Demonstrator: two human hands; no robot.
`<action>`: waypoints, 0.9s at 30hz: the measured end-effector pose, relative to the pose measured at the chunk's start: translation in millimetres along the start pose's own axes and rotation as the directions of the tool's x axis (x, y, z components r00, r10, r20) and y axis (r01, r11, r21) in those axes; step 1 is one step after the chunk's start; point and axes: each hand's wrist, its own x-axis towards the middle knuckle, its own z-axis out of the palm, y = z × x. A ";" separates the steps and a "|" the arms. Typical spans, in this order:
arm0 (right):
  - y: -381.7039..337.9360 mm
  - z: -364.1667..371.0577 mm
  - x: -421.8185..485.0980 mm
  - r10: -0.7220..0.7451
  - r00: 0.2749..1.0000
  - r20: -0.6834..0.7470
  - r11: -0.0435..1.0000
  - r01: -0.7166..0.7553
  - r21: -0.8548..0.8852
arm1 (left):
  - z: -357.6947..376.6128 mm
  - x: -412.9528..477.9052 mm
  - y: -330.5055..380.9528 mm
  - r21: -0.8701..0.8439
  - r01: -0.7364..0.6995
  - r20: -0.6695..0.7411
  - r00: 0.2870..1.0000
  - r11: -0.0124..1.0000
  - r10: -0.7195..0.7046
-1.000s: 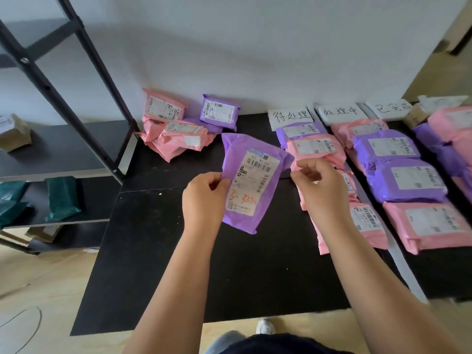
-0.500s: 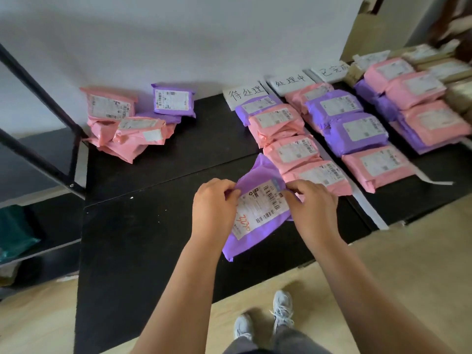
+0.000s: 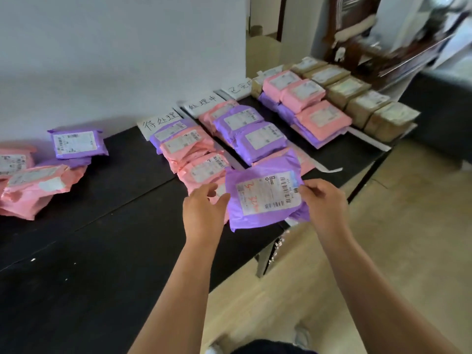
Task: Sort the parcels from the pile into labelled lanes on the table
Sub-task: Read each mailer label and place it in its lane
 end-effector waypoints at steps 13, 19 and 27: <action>69.4 -175.7 110.0 0.206 0.975 -0.083 0.968 -0.190 0.165 | 190.4 -37.5 119.4 -0.194 0.119 0.240 0.968 0.974 -0.070; 87.0 -192.1 169.9 0.277 0.960 -0.038 0.955 -0.271 0.124 | 242.4 -3.3 155.2 -0.191 0.156 0.183 0.976 0.969 -0.121; 89.0 -193.1 282.8 0.235 0.972 -0.014 0.971 -0.236 -0.042 | 310.7 79.7 207.1 -0.147 0.141 0.193 0.975 0.979 -0.111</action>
